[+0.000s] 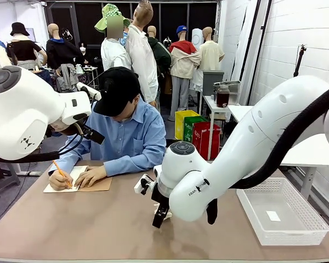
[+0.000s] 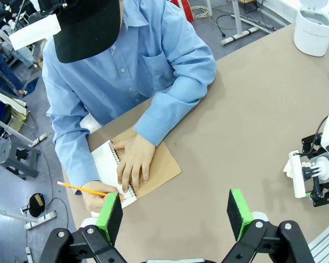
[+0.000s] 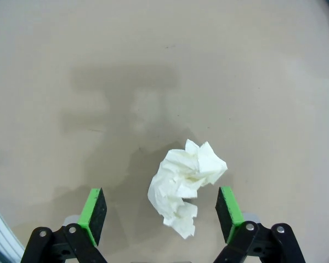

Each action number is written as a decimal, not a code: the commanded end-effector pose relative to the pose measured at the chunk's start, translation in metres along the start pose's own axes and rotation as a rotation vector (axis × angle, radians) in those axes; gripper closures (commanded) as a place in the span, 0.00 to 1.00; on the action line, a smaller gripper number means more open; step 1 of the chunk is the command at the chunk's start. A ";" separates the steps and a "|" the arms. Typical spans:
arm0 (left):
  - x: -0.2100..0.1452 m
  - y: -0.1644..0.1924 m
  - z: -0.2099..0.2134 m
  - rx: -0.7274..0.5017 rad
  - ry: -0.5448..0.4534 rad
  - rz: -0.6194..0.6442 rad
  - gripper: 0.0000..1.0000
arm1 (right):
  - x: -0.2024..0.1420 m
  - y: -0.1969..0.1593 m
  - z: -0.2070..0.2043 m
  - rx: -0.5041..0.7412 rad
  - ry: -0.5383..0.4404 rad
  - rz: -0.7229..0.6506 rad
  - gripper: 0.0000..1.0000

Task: Sort the paper based on its condition.
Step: If a person hands you a paper, place it in the Organizing basket , and if it's crumpled, put it in the Trash can.

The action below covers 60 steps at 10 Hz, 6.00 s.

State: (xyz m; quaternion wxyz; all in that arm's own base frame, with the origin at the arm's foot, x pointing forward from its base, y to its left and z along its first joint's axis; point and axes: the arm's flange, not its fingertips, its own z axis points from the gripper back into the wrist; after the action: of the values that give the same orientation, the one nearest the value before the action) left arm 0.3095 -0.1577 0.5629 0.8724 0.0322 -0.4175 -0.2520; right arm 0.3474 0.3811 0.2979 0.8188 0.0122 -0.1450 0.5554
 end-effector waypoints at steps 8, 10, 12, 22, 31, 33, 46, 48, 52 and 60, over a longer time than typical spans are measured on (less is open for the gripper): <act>0.001 0.001 0.000 0.007 -0.005 -0.014 0.00 | 0.006 -0.022 0.007 0.013 0.044 -0.030 0.38; 0.001 0.001 0.000 0.007 -0.005 -0.014 0.00 | 0.007 -0.024 0.010 0.009 0.043 -0.036 0.52; 0.001 0.001 0.000 0.007 -0.005 -0.014 0.00 | 0.006 -0.023 0.007 0.003 0.036 -0.048 0.91; 0.001 0.001 0.000 0.007 -0.005 -0.014 0.00 | -0.025 -0.108 0.141 -0.159 0.049 -0.346 1.00; 0.001 0.001 0.000 0.007 -0.005 -0.014 0.00 | -0.052 -0.163 0.176 -0.246 0.054 -0.438 1.00; 0.001 0.001 0.000 0.007 -0.005 -0.014 0.00 | -0.050 -0.164 0.177 -0.264 0.054 -0.443 1.00; 0.001 0.001 0.000 0.007 -0.005 -0.014 0.00 | -0.098 -0.325 0.158 -0.655 0.180 -0.565 1.00; 0.001 0.001 0.000 0.007 -0.005 -0.014 0.00 | -0.108 -0.332 0.150 -0.644 0.203 -0.578 1.00; 0.001 0.001 0.000 0.007 -0.005 -0.014 0.00 | -0.116 -0.345 0.140 -0.647 0.222 -0.572 1.00; 0.001 0.001 0.000 0.007 -0.005 -0.014 0.00 | -0.130 -0.363 0.116 -0.639 0.278 -0.565 1.00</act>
State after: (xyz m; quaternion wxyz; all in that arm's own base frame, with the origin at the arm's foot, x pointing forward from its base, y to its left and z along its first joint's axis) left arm 0.3096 -0.1575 0.5633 0.8724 0.0315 -0.4177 -0.2520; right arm 0.6007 0.0993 0.4281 0.9189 -0.2553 -0.1892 0.2337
